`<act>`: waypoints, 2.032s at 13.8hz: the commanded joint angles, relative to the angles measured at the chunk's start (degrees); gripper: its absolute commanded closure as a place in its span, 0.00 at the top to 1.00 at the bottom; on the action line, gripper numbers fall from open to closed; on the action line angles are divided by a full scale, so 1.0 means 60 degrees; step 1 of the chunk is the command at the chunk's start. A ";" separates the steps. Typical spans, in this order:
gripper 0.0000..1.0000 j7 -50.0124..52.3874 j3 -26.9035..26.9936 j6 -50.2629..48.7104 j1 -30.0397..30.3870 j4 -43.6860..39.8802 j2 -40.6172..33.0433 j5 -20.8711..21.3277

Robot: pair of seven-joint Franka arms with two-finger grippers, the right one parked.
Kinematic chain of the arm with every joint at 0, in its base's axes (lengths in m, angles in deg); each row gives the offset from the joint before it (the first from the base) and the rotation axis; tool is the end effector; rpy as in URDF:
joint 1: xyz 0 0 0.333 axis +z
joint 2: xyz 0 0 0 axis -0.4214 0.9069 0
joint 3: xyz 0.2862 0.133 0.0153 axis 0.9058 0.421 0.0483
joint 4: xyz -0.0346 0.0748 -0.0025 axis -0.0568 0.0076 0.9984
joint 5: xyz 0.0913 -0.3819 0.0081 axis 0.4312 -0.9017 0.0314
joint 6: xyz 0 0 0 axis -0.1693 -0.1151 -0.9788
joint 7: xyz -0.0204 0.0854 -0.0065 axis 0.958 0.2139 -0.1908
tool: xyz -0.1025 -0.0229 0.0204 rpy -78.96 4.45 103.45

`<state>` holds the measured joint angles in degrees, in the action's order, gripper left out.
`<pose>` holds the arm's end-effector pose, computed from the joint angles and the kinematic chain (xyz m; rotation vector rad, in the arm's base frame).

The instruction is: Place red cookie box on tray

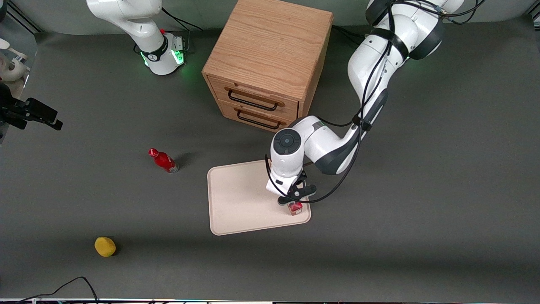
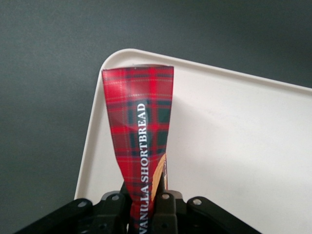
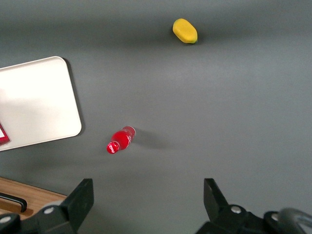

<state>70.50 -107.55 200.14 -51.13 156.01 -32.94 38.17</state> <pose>0.6055 -0.4786 0.2418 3.0689 0.5655 0.1808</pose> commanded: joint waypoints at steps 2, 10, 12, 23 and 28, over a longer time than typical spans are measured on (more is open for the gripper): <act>0.32 0.0062 0.0084 0.0192 -0.0013 0.0364 -0.0230 0.0247; 1.00 -0.0273 -0.0018 -0.1265 0.0222 0.0496 -0.0974 0.0086; 1.00 -0.0887 -0.0236 -0.1958 0.0309 0.0539 -0.1516 -0.0481; 1.00 -0.7800 -0.0035 -0.5267 0.3340 0.4509 -0.6995 -0.3444; 1.00 -1.1574 0.2715 -0.5535 0.3386 0.5461 -0.8739 -0.3839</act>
<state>10.56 -97.74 166.34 -30.66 184.46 -79.95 17.02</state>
